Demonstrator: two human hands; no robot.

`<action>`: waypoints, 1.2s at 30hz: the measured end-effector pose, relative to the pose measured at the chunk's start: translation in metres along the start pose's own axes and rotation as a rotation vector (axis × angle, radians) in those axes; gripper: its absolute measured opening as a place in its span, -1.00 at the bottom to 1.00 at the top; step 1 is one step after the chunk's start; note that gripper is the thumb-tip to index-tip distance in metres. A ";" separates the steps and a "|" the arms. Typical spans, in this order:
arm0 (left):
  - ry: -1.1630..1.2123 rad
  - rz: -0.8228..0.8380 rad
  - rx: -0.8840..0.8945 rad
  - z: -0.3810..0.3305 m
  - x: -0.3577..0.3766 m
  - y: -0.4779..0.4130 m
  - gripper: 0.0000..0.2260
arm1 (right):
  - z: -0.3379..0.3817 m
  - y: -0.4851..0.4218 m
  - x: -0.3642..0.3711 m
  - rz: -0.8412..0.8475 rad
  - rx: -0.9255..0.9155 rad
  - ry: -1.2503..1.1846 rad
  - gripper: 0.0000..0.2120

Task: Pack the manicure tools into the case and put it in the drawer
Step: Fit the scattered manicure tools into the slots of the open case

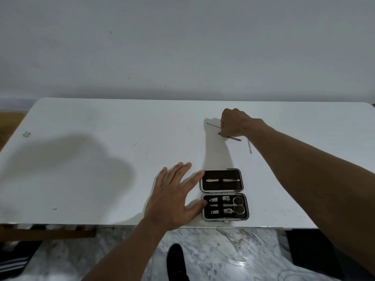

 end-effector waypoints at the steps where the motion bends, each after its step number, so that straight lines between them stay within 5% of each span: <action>1: 0.004 -0.002 0.001 0.000 0.000 0.000 -0.37 | 0.000 0.000 0.001 0.008 0.002 -0.005 -0.85; 16: -0.013 -0.011 0.002 0.000 0.001 0.000 -0.37 | 0.017 0.025 0.015 -0.031 -0.052 0.069 -0.96; 19: -0.007 -0.026 0.004 0.000 0.001 0.001 -0.38 | 0.016 0.036 0.022 -0.083 -0.051 -0.008 -0.79; 29: -0.019 -0.075 0.029 0.001 0.005 0.001 -0.40 | 0.009 0.123 0.015 -0.146 -0.010 -0.379 -0.74; 36: -0.054 -0.063 0.035 0.002 0.007 0.002 -0.39 | -0.008 0.162 0.032 -0.126 -0.046 -0.464 -0.90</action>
Point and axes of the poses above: each hand's wrist, its own y-axis away from the middle knuckle, its own x-axis out of the palm, z = x × y, the point moved 2 cm from there along -y, towards the middle knuckle, and after that the axes turned 3 degrees about -x, right-handed, at the moved point
